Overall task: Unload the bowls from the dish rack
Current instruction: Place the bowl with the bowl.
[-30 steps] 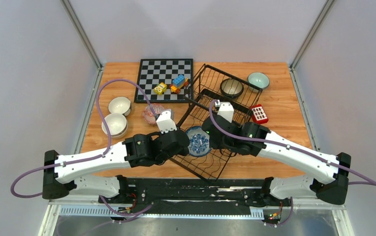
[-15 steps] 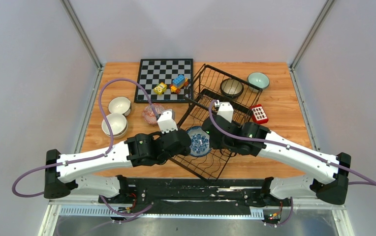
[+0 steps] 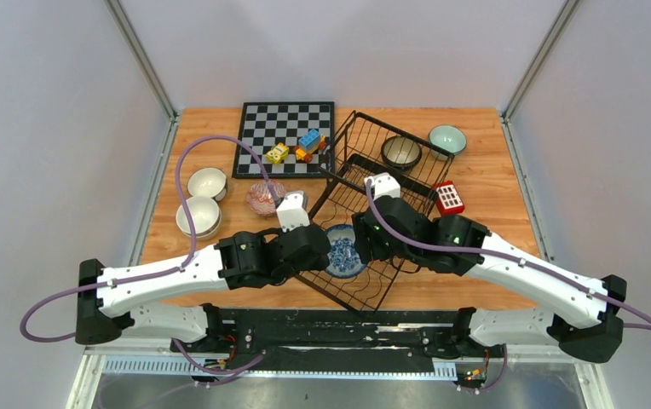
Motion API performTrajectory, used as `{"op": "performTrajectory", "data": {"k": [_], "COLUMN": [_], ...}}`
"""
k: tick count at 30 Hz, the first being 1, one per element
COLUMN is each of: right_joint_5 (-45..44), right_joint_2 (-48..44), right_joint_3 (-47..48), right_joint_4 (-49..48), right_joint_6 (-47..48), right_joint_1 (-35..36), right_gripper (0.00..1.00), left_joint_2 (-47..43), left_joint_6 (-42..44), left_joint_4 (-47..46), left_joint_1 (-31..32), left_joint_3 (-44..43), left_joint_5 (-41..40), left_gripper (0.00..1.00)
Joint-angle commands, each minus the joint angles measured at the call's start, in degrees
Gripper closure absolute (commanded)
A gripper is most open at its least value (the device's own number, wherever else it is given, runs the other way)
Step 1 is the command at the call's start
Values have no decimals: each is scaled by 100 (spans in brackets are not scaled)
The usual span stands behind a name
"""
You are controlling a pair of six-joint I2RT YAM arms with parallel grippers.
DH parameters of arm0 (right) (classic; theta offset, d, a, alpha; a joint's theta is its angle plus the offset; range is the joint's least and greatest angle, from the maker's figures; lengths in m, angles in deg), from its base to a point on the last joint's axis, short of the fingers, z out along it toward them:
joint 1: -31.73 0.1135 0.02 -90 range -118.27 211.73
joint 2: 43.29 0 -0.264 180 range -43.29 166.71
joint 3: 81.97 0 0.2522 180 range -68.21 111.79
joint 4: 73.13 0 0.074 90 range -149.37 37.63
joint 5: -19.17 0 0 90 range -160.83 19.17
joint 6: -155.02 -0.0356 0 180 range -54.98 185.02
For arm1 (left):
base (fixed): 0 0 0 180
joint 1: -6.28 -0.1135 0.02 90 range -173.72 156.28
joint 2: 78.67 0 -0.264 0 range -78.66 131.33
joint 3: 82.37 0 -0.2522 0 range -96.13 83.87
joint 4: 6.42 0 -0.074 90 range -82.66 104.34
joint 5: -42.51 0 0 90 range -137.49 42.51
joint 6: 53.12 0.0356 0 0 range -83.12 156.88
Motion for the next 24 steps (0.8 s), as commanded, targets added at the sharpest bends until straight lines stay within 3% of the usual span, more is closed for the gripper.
{"op": "performTrajectory", "data": {"k": [1,8,13,18,24], "right_joint_5": [282,683,582,176,90], "right_joint_2": [-74,168,113,-599,-2074], "right_joint_3": [-13,117,139,70,-838], "right_joint_4": [218,256,243,149,-716], "right_joint_6": [871,1277,1295,1327,1494], "right_joint_1": [-61,-66,-61,-63,-61], "right_gripper": [38,51,47,38,36], "left_joint_2": [-174,-86,-202,-680,-1331], "left_joint_6": [278,666,770,1120,1760], "left_joint_4": [-183,-3,98,349,608], "left_joint_1": [-46,-51,-147,-871,-1984], "left_joint_3": [-209,-367,-287,-221,-193], "left_joint_5": [65,345,340,540,605], "left_gripper": [100,100,100,100,100]}}
